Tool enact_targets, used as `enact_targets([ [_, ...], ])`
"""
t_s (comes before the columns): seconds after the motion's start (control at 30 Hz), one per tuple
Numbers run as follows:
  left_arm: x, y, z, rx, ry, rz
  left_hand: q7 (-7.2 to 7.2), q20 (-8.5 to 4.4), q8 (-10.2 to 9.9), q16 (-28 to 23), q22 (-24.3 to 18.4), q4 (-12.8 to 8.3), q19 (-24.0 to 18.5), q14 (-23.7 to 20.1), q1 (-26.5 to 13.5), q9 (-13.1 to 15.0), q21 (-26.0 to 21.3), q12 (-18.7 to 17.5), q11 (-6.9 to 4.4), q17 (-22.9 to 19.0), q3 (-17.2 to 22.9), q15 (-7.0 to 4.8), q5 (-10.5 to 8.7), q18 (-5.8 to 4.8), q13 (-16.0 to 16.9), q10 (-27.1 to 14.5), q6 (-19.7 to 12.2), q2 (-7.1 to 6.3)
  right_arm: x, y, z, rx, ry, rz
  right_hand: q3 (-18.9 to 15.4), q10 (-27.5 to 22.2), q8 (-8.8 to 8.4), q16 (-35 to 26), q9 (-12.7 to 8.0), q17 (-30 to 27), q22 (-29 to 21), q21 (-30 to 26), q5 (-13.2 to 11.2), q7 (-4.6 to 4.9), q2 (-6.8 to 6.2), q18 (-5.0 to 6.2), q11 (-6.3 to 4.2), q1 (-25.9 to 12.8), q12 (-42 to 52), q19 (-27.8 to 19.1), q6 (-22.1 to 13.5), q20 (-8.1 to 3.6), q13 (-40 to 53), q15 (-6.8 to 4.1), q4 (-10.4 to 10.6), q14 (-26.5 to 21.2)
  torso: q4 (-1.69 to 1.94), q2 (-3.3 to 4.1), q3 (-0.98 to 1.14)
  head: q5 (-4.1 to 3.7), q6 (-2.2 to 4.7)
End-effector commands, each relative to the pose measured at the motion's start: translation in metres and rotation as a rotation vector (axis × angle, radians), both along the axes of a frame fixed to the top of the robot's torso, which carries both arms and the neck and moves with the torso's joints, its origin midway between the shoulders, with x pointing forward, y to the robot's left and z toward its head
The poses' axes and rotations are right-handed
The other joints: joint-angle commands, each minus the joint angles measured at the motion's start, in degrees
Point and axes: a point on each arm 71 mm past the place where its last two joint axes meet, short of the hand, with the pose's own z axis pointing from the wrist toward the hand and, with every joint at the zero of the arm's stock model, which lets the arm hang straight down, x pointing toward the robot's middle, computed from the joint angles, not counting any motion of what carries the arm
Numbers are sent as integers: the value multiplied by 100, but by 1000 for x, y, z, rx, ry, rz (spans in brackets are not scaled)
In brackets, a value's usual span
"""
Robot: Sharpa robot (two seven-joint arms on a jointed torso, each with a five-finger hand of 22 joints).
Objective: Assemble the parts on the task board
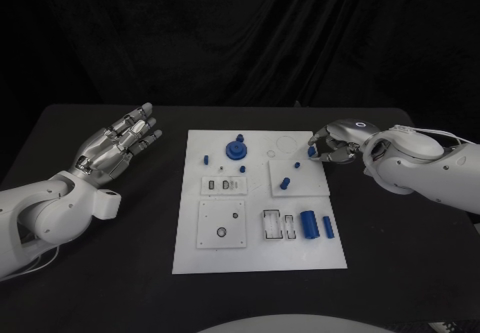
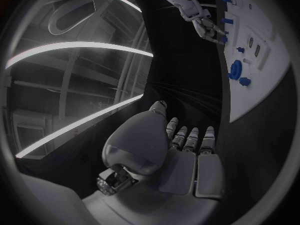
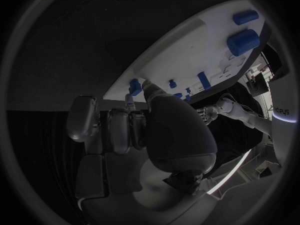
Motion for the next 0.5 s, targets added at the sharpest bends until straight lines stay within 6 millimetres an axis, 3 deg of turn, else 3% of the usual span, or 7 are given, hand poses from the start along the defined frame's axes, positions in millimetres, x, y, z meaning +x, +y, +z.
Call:
enact_targets([
  [0.03,-3,1,10,-94,-124,0,36,36,32,-21,-9,-28,-4,8,43,8,-20,8,31,-7,-1,43,39,24,5,8,9,-5,1,-1,-1,0,-6,-17,-29,-31,28,-22,-7,840,831,-21,30,21,15,95,18,56,-40,-29,28,8,989,1,-1,269,-1,0,2,4,-6],
  [0.5,-2,0,9,-94,-118,-7,39,45,31,-21,-9,-47,-4,8,52,7,-20,8,26,-7,22,53,42,22,5,7,7,1,4,1,-1,-2,-8,-13,50,-39,214,-66,105,820,828,-124,546,47,100,104,42,306,-53,-13,445,44,987,30,-91,269,0,-2,1,2,-13],
])
